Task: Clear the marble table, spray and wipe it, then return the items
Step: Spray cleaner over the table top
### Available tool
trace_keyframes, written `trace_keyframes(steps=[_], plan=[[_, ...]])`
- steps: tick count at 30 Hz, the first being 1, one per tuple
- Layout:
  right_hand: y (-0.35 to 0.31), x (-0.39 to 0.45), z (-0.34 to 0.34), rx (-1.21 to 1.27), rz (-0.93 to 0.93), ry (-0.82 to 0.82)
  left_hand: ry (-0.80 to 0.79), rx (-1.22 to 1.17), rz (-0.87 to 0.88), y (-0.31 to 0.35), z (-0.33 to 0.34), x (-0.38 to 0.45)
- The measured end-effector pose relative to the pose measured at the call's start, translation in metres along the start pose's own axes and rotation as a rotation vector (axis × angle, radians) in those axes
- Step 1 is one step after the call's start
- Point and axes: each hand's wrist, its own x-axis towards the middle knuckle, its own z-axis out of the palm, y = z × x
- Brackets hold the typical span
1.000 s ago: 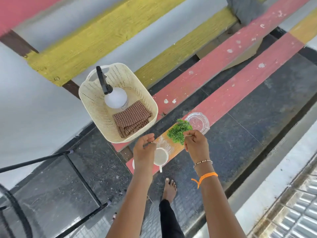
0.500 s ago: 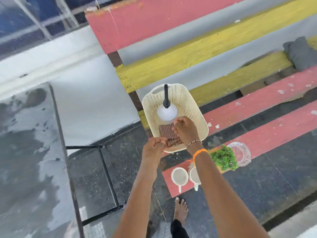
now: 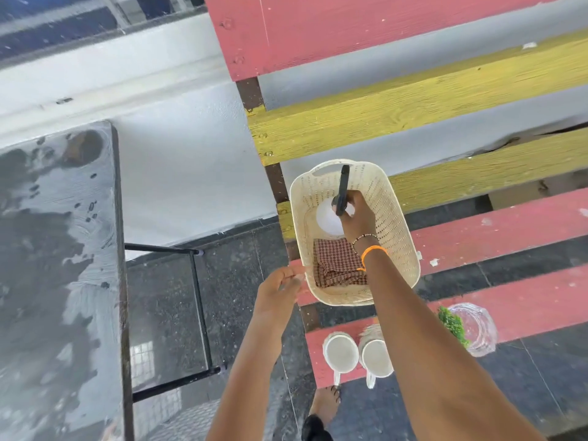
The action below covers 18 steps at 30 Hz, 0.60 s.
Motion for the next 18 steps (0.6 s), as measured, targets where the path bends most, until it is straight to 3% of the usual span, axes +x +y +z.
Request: trace_keyframes(steps=[8, 13, 18], plan=[[-0.014, -0.037, 0.001, 0.055, -0.145, 0.23, 0.005, -0.111, 0.027, 0.006, -0.03, -0.026], [-0.066, -0.093, -0.006, 0.112, -0.408, 0.208, 0.04, -0.23, 0.078, 0.001, -0.067, -0.057], [-0.13, -0.166, -0.001, 0.138, -0.558, 0.143, 0.114, -0.383, 0.168, -0.002, -0.119, -0.102]])
